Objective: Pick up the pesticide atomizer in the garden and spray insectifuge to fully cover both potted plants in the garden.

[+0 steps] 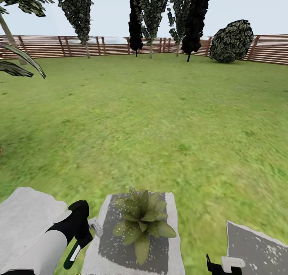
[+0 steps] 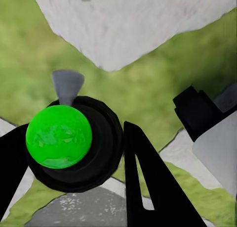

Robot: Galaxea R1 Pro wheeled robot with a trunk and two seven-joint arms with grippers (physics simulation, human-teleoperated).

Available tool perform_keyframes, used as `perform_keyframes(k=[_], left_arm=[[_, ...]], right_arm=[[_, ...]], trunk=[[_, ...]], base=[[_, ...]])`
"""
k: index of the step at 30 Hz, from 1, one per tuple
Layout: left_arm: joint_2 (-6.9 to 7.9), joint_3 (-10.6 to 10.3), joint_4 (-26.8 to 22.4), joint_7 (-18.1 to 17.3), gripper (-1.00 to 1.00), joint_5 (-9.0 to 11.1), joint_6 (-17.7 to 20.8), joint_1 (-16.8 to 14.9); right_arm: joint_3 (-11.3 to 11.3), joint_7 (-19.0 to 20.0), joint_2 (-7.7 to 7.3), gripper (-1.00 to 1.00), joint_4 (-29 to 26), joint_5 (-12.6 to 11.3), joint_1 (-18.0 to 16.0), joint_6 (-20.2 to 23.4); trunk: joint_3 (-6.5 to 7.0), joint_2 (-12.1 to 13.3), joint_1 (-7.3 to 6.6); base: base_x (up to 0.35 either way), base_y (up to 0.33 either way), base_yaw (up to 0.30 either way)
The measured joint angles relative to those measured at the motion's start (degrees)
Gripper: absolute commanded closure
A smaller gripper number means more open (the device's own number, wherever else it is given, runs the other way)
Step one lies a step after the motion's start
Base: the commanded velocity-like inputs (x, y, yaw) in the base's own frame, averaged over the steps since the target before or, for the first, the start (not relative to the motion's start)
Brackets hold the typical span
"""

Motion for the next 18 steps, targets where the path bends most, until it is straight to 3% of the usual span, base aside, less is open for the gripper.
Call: perform_keyframes(k=[7,12,18], left_arm=[[0.0,0.0,0.0,0.0,1.0,0.0,0.0,0.0],[0.0,0.0,0.0,0.0,1.0,0.0,0.0,0.0],[-0.01,0.0,0.0,0.0,1.0,0.0,0.0,0.0]], right_arm=[[0.0,0.0,0.0,-1.0,0.0,0.0,0.0,0.0],[0.0,0.0,-0.01,-1.0,0.0,0.0,0.0,0.0],[0.0,0.0,-0.01,-1.0,0.0,0.0,0.0,0.0]], trunk=[[0.0,0.0,0.01],[0.0,0.0,0.02],[0.0,0.0,-0.01]], base=[[-0.037,-0.038,0.248],[-0.168,-0.186,0.036],[0.018,-0.237,0.002]])
